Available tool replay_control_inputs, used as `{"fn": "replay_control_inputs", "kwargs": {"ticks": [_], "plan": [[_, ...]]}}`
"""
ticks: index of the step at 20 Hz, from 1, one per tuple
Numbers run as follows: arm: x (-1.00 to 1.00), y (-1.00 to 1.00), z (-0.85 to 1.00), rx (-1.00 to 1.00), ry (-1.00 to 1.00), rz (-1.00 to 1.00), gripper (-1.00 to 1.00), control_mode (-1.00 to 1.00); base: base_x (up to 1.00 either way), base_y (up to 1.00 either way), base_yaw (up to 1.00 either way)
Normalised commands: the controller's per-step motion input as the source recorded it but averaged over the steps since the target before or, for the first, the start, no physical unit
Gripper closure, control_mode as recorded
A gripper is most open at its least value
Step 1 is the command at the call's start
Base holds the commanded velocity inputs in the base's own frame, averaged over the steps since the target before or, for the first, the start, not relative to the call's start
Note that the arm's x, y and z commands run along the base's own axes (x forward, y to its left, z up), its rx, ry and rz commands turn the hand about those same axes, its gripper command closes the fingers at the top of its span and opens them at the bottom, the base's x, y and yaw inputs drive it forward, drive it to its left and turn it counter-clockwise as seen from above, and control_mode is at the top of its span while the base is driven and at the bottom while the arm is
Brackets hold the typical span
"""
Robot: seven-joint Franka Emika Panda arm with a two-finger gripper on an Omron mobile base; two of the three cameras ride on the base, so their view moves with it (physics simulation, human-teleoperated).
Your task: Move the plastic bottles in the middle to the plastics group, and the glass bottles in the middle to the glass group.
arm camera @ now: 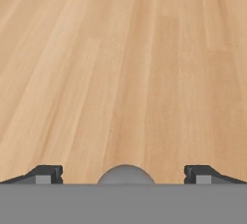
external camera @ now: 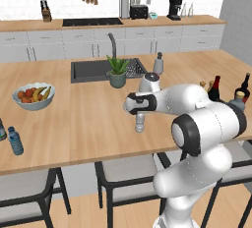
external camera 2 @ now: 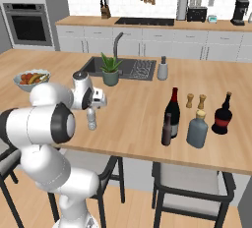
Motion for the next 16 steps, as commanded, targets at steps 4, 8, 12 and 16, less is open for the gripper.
{"fn": "replay_control_inputs", "kwargs": {"ticks": [4,8,12,16], "plan": [[0.20,0.00,-0.07,0.00,0.00,-0.02,-1.00,-1.00,0.00,0.00,0.00],[0.02,-0.02,-0.09,0.00,0.04,-0.03,-1.00,-1.00,0.00,0.00,0.00],[-0.16,0.00,-0.09,0.00,0.05,0.00,-1.00,-1.00,0.00,0.00,0.00],[0.00,0.00,-0.55,0.00,0.09,0.00,-1.00,-1.00,0.00,0.00,0.00]]}}
